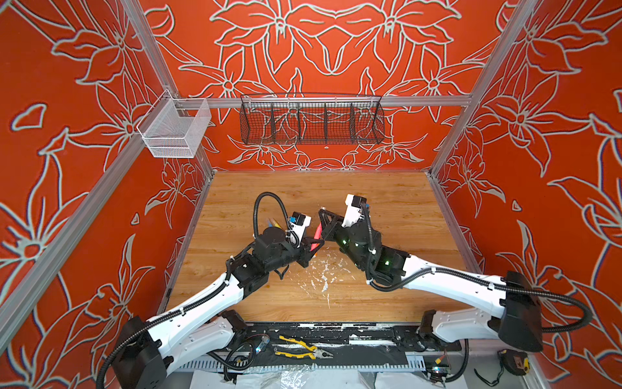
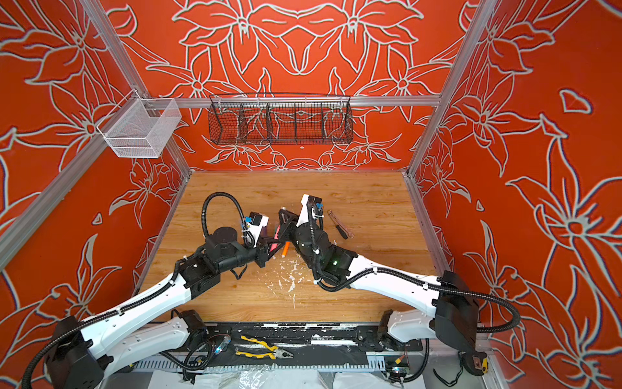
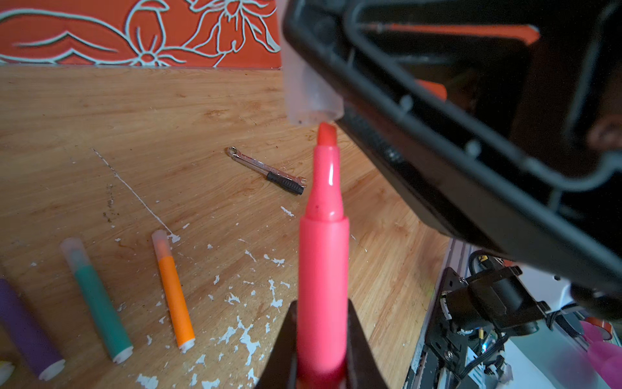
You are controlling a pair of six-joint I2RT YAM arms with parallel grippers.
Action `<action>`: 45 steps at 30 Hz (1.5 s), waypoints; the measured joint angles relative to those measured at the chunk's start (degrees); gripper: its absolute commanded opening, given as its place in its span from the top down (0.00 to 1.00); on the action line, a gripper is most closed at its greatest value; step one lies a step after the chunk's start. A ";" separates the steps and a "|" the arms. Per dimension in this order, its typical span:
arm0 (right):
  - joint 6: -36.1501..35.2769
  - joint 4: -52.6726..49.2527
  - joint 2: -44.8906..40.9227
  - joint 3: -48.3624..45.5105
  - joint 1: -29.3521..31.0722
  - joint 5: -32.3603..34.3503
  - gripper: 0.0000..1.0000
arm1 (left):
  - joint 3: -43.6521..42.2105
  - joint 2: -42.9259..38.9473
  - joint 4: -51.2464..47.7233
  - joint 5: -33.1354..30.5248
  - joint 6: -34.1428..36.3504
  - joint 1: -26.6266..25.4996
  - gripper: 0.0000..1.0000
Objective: Insert the pens into the pen caps
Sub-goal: 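Lower the cap onto the pink marker tip with the right gripper, then press the cap down on the pink marker and open the right gripper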
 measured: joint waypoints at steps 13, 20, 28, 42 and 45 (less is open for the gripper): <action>0.98 1.95 -1.75 -3.74 0.70 0.55 1.00 | -0.22 0.00 -0.55 -0.76 0.04 -0.07 1.00; 1.29 2.14 -2.16 -4.57 1.38 -0.48 1.00 | -0.22 0.00 -0.24 -0.85 0.04 -0.13 1.00; 1.81 4.35 -2.21 -5.99 1.79 -0.52 0.92 | -0.24 -0.02 -0.44 -0.94 -0.09 -0.24 1.00; 2.10 3.63 -4.61 -8.63 3.65 -1.38 0.42 | -0.63 -0.13 -0.15 -1.55 -0.20 -0.31 1.00; 1.40 0.20 -5.68 -6.36 3.45 0.22 0.42 | -0.63 -0.13 -0.13 -1.53 -0.20 -0.31 1.00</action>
